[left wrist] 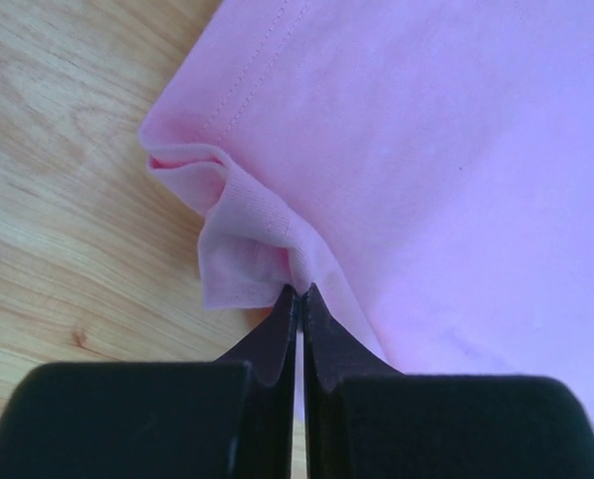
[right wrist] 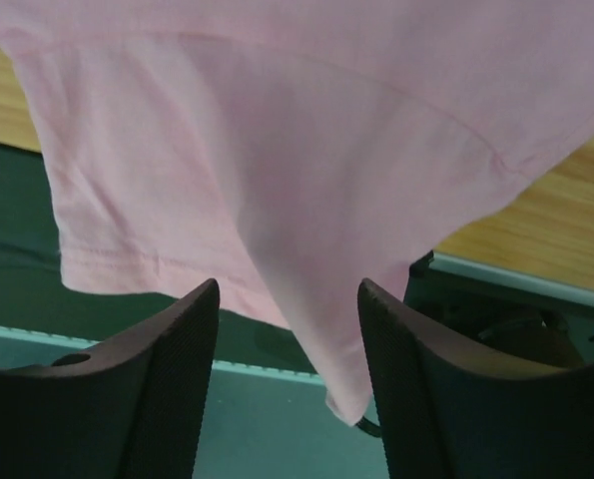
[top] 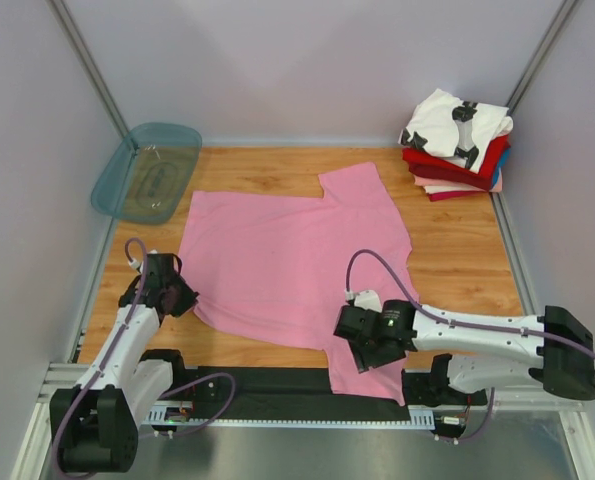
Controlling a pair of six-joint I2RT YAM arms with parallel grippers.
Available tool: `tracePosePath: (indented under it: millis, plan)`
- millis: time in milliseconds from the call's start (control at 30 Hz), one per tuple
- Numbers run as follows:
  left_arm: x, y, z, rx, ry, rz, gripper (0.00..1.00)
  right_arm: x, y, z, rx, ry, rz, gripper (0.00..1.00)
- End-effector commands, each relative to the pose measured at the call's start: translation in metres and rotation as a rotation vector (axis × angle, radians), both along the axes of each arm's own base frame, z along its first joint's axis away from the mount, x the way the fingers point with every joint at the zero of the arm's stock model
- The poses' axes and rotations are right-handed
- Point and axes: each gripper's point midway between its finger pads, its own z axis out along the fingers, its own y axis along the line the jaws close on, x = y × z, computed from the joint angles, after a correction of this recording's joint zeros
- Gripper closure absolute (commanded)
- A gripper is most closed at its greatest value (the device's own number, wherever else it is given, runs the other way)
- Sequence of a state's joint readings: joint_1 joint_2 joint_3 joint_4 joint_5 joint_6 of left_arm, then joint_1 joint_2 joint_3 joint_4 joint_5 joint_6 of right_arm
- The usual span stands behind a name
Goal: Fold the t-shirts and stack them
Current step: Fold the tshirt
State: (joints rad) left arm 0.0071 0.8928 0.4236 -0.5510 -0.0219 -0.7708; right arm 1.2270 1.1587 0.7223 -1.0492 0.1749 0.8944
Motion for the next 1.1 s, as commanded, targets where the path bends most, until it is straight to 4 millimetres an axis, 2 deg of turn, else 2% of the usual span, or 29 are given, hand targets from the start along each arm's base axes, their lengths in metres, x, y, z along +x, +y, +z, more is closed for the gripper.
tracePosePath:
  millis: [0,167,200,333,467,567,733,867,1067]
  plan:
    - [0.008,-0.003,0.006,-0.001,-0.055,-0.03,1.0,-0.02,-0.008,0.013,-0.067,0.028,0.032,0.42]
    - [0.008,-0.002,0.006,0.002,-0.064,-0.034,1.0,-0.032,-0.02,0.0,-0.12,0.061,0.062,0.47]
    - [0.007,-0.002,0.006,0.001,-0.066,-0.032,1.0,-0.034,-0.018,-0.001,-0.108,0.069,0.058,0.51]
    - [0.005,-0.003,0.005,0.0,-0.067,-0.032,1.0,-0.045,0.012,0.005,0.009,0.075,0.124,0.55]
    - [0.004,-0.003,0.003,0.0,-0.072,-0.03,1.0,-0.038,0.038,0.024,0.056,-0.034,0.209,0.55]
    - [0.003,-0.003,0.003,0.0,-0.072,-0.031,1.0,-0.044,0.05,0.019,0.101,-0.019,0.233,0.56]
    - [0.004,-0.003,0.004,0.002,-0.081,-0.035,1.0,-0.04,0.041,0.005,0.039,-0.043,0.227,0.51]
    - [0.005,-0.003,0.004,0.002,-0.083,-0.035,1.0,-0.04,0.026,-0.017,-0.043,-0.029,0.226,0.46]
    - [0.005,-0.003,0.003,0.005,-0.081,-0.039,1.0,-0.044,0.015,-0.053,-0.074,-0.008,0.209,0.41]
